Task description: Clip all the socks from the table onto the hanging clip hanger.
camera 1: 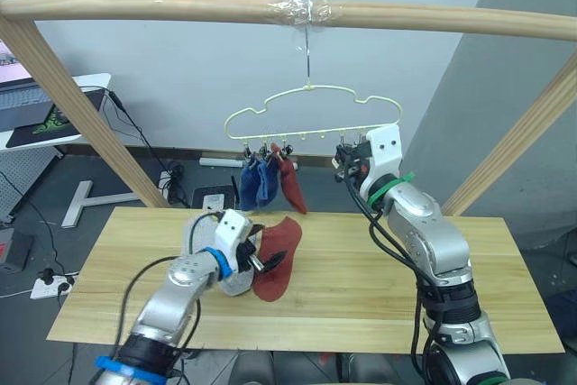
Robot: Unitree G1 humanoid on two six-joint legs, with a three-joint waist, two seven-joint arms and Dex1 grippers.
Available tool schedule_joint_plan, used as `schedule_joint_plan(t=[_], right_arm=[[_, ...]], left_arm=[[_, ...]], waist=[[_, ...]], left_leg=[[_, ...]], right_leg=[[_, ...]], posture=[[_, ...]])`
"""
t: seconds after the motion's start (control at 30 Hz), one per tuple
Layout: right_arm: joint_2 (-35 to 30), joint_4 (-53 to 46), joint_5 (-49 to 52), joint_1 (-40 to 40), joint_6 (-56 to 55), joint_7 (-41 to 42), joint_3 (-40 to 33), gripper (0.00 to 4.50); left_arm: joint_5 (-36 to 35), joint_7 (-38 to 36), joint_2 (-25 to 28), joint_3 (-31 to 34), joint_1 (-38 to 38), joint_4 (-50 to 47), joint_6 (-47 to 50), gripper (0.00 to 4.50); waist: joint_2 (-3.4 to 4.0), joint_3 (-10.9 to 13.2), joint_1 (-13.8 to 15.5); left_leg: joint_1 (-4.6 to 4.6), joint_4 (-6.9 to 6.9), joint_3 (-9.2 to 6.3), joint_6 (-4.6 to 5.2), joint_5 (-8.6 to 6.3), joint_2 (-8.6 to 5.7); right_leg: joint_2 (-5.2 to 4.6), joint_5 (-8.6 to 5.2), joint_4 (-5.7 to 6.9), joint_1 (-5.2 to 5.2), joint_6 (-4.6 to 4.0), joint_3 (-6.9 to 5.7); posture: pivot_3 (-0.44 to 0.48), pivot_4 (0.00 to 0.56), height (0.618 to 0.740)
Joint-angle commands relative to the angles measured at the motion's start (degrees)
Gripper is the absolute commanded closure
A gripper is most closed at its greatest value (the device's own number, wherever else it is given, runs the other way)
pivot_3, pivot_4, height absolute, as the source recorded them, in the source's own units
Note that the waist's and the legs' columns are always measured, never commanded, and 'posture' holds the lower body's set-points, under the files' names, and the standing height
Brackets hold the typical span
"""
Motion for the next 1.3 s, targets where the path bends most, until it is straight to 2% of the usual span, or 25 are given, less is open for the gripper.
schedule_joint_plan(t=[0.03,0.17,0.3,0.4,0.63,0.8,0.83,0.93,1.1,1.3], right_arm=[[0.59,-3.28,1.04,-0.67,1.05,-0.73,-0.47,4.47],[1.69,-4.03,1.0,-0.59,1.91,-1.59,-0.39,4.47],[2.08,-4.89,0.82,-0.27,2.57,-1.88,-0.09,4.47],[2.14,-5.34,0.79,0.01,2.88,-2.02,-0.17,4.5],[1.47,-5.66,0.99,-0.17,3.28,-2.07,-1.1,4.5],[0.0,-5.46,1.52,-0.51,3.63,-0.96,-2.32,4.5],[-0.18,-5.43,1.6,-0.57,3.67,-0.83,-2.43,4.5],[-1.75,-5.6,3.4,-1.58,5.86,0.17,-4.27,4.5],[-0.81,-8.1,12.16,-5.1,19.81,-0.65,-12.21,4.5],[2.26,-9.8,21.5,-9.83,39.05,-3.17,-24.32,4.5]], left_arm=[[3.46,2.34,-2.6,-1.41,-3.51,5.71,-4.81,0.0],[6.89,4.84,-5.28,-2.43,-7.58,14.14,-5.51,0.0],[8.83,5.82,-5.76,-2.17,-9.72,18.64,-5.51,0.0],[8.63,2.8,-5.7,-2.89,-9.51,19.76,-3.52,0.51],[6.36,-0.73,-6.73,-1.58,-8.52,18.53,0.11,2.68],[4.78,-4.03,-7.29,-2.06,-7.15,13.33,0.69,4.02],[4.81,-4.31,-7.31,-2.12,-6.98,12.8,0.63,4.43],[1.33,-6.17,-9.22,-1.0,-6.1,7.86,1.27,4.47],[-6.37,-10.8,-11.81,0.17,-4.7,-2.85,4.04,4.47],[-15.38,-7.26,-17.41,5.33,-6.09,-11.99,8.45,4.47]], waist=[[-0.01,-0.01,-0.01],[-0.01,-0.01,-0.03],[-0.02,-0.02,-0.22],[-0.02,-0.02,-0.27],[-0.01,-0.05,-0.77],[-0.01,-0.06,-0.88],[-0.01,-0.06,-0.88],[-0.01,-0.05,-0.94],[-0.02,-0.01,-0.92],[-0.02,-0.01,-1.37]], left_leg=[[0.0,0.0,0.0,0.0,0.0,0.0],[0.03,-0.01,-0.04,0.01,0.0,0.0],[0.02,0.02,-0.03,0.01,0.0,-0.02],[0.05,0.01,-0.05,0.01,0.0,-0.02],[0.11,0.03,-0.05,0.01,0.01,-0.02],[0.09,0.03,-0.05,0.01,0.01,-0.02],[0.09,0.03,-0.04,0.01,0.01,-0.02],[0.1,0.02,-0.05,0.01,0.01,-0.02],[0.03,0.06,-0.05,0.0,0.01,-0.02],[0.03,0.04,-0.09,0.01,0.01,-0.02]], right_leg=[[0.0,0.0,0.0,0.0,0.0,0.01],[0.02,0.0,0.15,-0.02,0.0,-0.01],[0.02,0.0,0.16,-0.02,0.0,0.01],[0.02,0.0,0.23,-0.01,0.0,-0.01],[0.02,0.0,0.29,0.04,0.0,-0.01],[0.02,0.0,0.28,0.04,0.01,-0.01],[0.02,0.0,0.28,0.05,0.01,-0.01],[0.02,0.0,0.28,0.04,0.01,-0.01],[0.01,0.0,0.29,0.03,0.0,-0.02],[0.02,0.0,0.29,0.03,0.01,-0.02]], posture=[[0.094,0.116,0.74],[0.089,0.119,0.74],[0.078,0.116,0.74],[0.072,0.115,0.74],[0.066,0.116,0.74],[0.066,0.12,0.74],[0.066,0.12,0.74],[0.065,0.129,0.74],[0.066,0.13,0.74],[0.066,0.126,0.74]])
